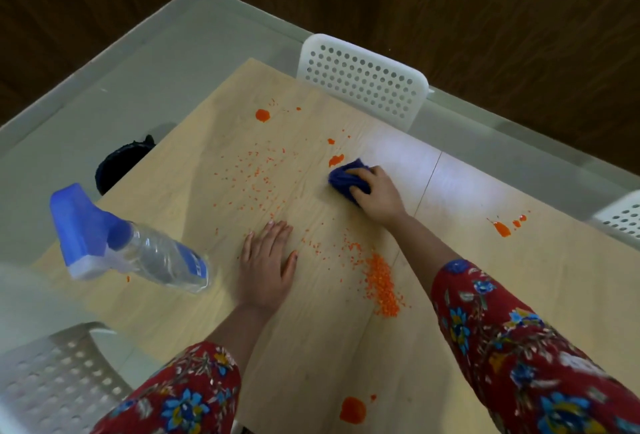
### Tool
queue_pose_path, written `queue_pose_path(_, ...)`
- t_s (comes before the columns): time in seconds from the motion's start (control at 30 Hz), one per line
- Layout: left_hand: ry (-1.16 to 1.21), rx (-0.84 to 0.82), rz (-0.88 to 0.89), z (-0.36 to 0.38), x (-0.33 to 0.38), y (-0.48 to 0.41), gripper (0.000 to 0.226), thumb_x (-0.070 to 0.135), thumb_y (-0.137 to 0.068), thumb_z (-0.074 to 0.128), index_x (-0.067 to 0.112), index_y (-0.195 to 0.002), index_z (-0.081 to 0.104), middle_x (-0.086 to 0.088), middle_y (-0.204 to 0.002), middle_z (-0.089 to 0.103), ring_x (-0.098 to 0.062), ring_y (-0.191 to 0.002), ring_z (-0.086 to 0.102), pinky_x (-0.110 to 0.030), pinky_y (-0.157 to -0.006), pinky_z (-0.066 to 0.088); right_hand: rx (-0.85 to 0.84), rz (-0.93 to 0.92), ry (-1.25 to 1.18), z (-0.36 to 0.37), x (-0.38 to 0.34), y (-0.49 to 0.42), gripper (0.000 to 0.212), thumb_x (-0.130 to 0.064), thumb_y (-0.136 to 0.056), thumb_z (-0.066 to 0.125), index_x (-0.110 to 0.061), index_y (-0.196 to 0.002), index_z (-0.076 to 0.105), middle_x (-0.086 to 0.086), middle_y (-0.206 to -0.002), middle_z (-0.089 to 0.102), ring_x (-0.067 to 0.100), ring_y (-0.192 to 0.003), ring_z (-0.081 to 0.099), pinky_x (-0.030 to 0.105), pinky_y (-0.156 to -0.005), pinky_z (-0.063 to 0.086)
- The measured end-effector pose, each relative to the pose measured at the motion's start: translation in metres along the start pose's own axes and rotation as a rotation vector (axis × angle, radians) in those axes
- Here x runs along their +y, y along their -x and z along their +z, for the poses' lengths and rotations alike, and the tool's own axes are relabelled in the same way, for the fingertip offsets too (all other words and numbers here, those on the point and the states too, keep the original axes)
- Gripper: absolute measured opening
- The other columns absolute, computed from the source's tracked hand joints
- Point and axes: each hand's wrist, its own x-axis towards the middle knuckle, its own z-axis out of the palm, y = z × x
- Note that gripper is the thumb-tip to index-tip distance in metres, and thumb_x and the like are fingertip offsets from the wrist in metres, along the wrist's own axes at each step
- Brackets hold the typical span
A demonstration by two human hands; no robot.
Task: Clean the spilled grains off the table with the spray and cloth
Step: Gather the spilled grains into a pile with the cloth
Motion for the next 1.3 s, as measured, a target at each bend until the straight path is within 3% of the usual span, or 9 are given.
queue_pose_path(0.17, 0.023, 0.038, 0.016, 0.001, 0.0, 0.0, 0.052, 0.039, -0.093, 0.037, 0.013, -0.136, 0.053, -0.003, -0.14, 0.054, -0.021, -0.135, 0.042, -0.04, -0.115, 0.016, -0.199, -0.221, -0.069, -0.003, 0.007, 0.051, 0.034, -0.023, -0.096, 0.054, -0.028, -0.129, 0.058, -0.002, -0.12, 0.047, 0.015, -0.108, 0.045, 0.027, -0.092, 0.039)
queue_pose_path(0.33, 0.037, 0.054, 0.036, 0.002, 0.0, -0.001, 0.05, 0.037, -0.092, 0.039, 0.012, -0.132, 0.056, -0.005, -0.137, 0.056, -0.022, -0.132, 0.044, -0.039, -0.114, 0.015, 0.254, 0.252, -0.153, -0.017, 0.057, 0.097, 0.036, -0.026, -0.097, 0.054, -0.024, -0.133, 0.056, 0.002, -0.119, 0.049, 0.025, -0.113, 0.052, 0.027, -0.09, 0.038)
queue_pose_path(0.4, 0.034, 0.048, 0.045, 0.003, 0.0, -0.001, 0.049, 0.036, -0.092, 0.039, 0.012, -0.132, 0.056, -0.005, -0.137, 0.056, -0.023, -0.132, 0.045, -0.039, -0.114, 0.015, 0.261, 0.344, -0.118, -0.011, 0.055, 0.102, 0.039, -0.028, -0.097, 0.053, -0.025, -0.136, 0.052, 0.006, -0.122, 0.048, 0.026, -0.111, 0.053, 0.028, -0.089, 0.04)
queue_pose_path(0.57, 0.024, 0.039, 0.032, 0.001, 0.0, 0.002, 0.051, 0.037, -0.094, 0.036, 0.012, -0.134, 0.054, -0.005, -0.139, 0.054, -0.022, -0.134, 0.042, -0.04, -0.115, 0.016, 0.129, 0.137, -0.098, 0.018, 0.003, 0.105, 0.039, -0.029, -0.097, 0.054, -0.029, -0.136, 0.052, 0.003, -0.124, 0.048, 0.021, -0.113, 0.05, 0.028, -0.092, 0.042)
queue_pose_path(0.63, 0.025, 0.034, 0.033, 0.0, 0.0, 0.002, 0.051, 0.037, -0.094, 0.035, 0.012, -0.135, 0.053, -0.005, -0.14, 0.053, -0.022, -0.135, 0.041, -0.04, -0.115, 0.015, 0.195, 0.156, -0.17, 0.013, -0.001, 0.115, 0.038, -0.028, -0.096, 0.055, -0.029, -0.133, 0.055, 0.001, -0.124, 0.048, 0.017, -0.111, 0.05, 0.026, -0.09, 0.041)
queue_pose_path(0.77, 0.02, 0.014, 0.053, -0.001, 0.0, 0.001, 0.052, 0.037, -0.094, 0.034, 0.011, -0.134, 0.054, -0.005, -0.14, 0.053, -0.023, -0.134, 0.043, -0.042, -0.114, 0.019, 0.454, 0.414, -0.227, -0.017, 0.042, 0.172, 0.04, -0.025, -0.095, 0.056, -0.023, -0.135, 0.053, 0.008, -0.124, 0.048, 0.024, -0.106, 0.055, 0.029, -0.093, 0.041)
queue_pose_path(0.93, 0.01, 0.01, 0.065, -0.001, 0.001, 0.001, 0.051, 0.036, -0.094, 0.033, 0.011, -0.133, 0.054, -0.006, -0.139, 0.054, -0.023, -0.134, 0.044, -0.039, -0.114, 0.017, 0.491, 0.74, -0.239, 0.004, 0.073, 0.265, 0.046, -0.022, -0.097, 0.051, -0.024, -0.142, 0.044, 0.013, -0.128, 0.04, 0.033, -0.108, 0.054, 0.035, -0.092, 0.04)
queue_pose_path(1.1, 0.03, 0.023, 0.068, 0.001, 0.001, 0.001, 0.051, 0.036, -0.093, 0.034, 0.009, -0.131, 0.056, -0.007, -0.137, 0.055, -0.024, -0.132, 0.045, -0.043, -0.113, 0.023, 0.533, 0.734, -0.205, 0.033, 0.044, 0.246, 0.046, -0.026, -0.097, 0.052, -0.023, -0.142, 0.043, 0.01, -0.126, 0.039, 0.03, -0.1, 0.055, 0.034, -0.088, 0.044)
queue_pose_path(1.3, 0.043, 0.013, 0.059, 0.0, 0.0, 0.0, 0.052, 0.038, -0.095, 0.033, 0.01, -0.134, 0.054, -0.006, -0.139, 0.053, -0.024, -0.134, 0.043, -0.042, -0.114, 0.021, 0.477, 0.556, -0.107, 0.057, -0.014, 0.169, 0.047, -0.033, -0.096, 0.052, -0.026, -0.142, 0.042, 0.007, -0.123, 0.044, 0.024, -0.096, 0.056, 0.035, -0.086, 0.05)
